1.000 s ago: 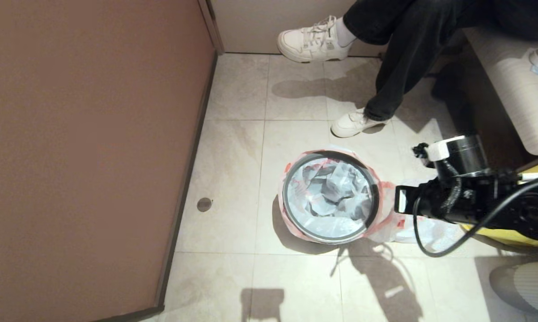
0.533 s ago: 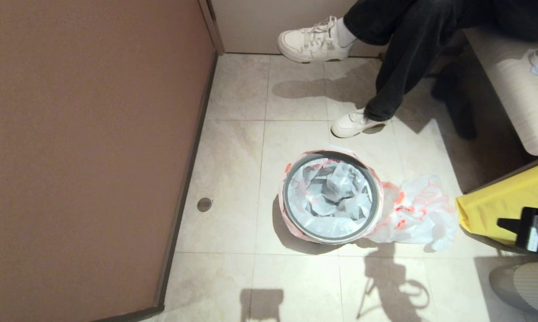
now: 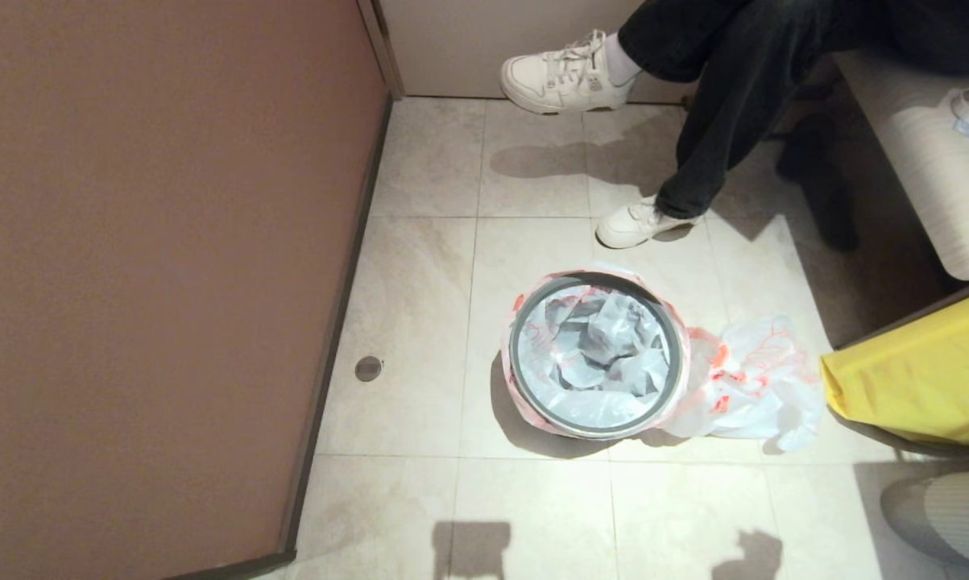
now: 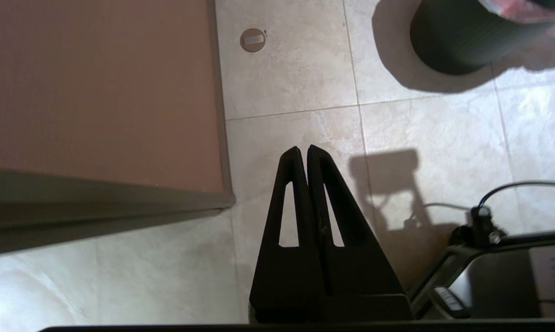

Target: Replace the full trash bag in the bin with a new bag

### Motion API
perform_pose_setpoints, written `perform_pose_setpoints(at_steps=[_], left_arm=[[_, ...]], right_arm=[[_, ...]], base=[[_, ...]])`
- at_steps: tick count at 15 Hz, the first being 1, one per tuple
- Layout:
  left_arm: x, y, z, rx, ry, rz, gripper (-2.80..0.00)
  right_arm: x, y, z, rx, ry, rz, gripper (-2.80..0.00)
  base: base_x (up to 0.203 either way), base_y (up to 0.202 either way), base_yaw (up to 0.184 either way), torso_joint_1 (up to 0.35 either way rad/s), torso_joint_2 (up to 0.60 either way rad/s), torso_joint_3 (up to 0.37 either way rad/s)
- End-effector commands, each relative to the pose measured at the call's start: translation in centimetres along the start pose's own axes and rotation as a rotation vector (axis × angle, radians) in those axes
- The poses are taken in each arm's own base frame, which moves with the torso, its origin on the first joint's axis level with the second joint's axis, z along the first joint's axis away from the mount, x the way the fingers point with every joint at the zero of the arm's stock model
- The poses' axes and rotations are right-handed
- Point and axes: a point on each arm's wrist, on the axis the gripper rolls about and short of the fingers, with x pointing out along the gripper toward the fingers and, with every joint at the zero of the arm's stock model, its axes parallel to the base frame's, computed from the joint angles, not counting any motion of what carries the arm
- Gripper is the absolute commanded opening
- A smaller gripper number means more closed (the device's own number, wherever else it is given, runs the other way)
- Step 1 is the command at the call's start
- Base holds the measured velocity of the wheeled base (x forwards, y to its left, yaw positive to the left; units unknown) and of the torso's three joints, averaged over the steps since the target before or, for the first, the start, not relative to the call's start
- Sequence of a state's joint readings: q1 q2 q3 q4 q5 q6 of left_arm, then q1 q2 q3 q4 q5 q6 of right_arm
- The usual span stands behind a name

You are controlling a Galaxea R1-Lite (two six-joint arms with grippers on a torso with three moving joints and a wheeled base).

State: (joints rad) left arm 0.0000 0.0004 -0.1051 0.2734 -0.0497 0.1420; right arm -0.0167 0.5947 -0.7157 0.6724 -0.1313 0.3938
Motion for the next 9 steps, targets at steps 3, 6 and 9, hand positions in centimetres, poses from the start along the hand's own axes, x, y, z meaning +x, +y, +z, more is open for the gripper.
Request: perform_pose_setpoints(at_steps=[3, 6, 9], left_arm=[[-0.2, 0.2, 2.5, 0.064, -0.160, -0.066, -2.80], [1.7, 0.2, 6.7, 0.102, -0.051, -0.312, -2.80], [7.9, 1.0, 12.3, 0.062, 0.169, -0.601, -2.80]], right_arm=[[-2.8, -1.5, -3.1, 0.028, -0.051, -0.002, -2.80], [-3.5, -1.7, -4.9, 0.046, 0.005, 0.039, -2.80], [-3.4, -1.2, -5.0, 0.029, 0.015, 0.034, -2.80]], base=[[0.000, 0.000, 0.000, 0.000, 0.00, 0.000], [0.000, 0.000, 0.000, 0.000, 0.00, 0.000], [0.000, 0.000, 0.000, 0.000, 0.00, 0.000]])
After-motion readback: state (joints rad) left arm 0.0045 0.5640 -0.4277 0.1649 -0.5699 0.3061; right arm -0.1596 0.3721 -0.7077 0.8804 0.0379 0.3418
